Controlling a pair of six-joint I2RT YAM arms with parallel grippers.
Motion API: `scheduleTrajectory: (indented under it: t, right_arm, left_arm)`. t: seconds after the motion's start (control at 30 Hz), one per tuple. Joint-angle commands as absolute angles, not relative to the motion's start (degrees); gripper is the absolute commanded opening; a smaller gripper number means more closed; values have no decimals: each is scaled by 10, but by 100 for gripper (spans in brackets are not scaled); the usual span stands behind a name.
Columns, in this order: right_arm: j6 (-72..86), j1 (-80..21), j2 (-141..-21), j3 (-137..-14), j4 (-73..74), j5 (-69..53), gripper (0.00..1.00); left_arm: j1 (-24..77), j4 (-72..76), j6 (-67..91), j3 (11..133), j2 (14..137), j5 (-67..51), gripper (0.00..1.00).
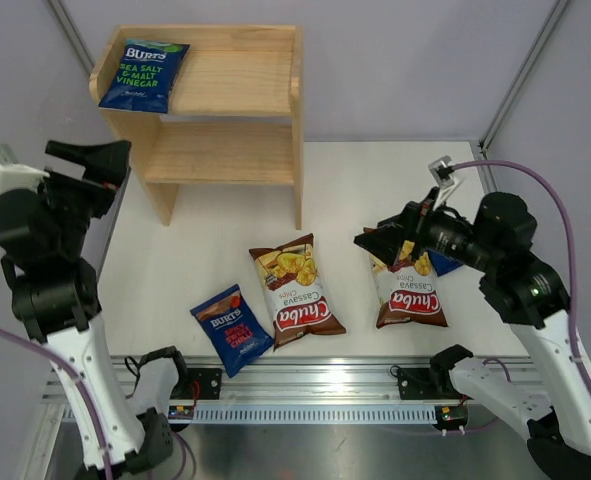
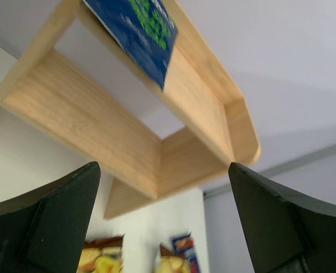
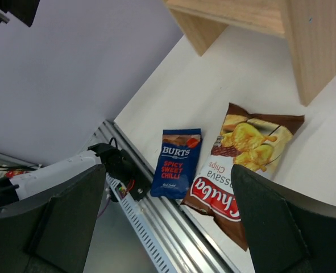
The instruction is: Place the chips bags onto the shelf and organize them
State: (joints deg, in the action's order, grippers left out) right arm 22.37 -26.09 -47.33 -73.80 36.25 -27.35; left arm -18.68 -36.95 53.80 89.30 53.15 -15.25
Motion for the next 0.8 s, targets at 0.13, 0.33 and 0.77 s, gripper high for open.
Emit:
scheduleTrajectory:
  t: [0.13, 0.33, 0.77]
  right_arm:
    - [289, -369, -595, -678, 209, -327, 98]
    - [266, -496, -764, -702, 125, -258, 95]
    - [229, -619, -1151, -942, 238, -66, 80]
  left_arm:
    - [-185, -456, 304, 723, 350, -252, 99]
    - [-176, -513, 282, 643, 192, -185, 99]
    - [-62, -609, 226, 657, 140, 15, 99]
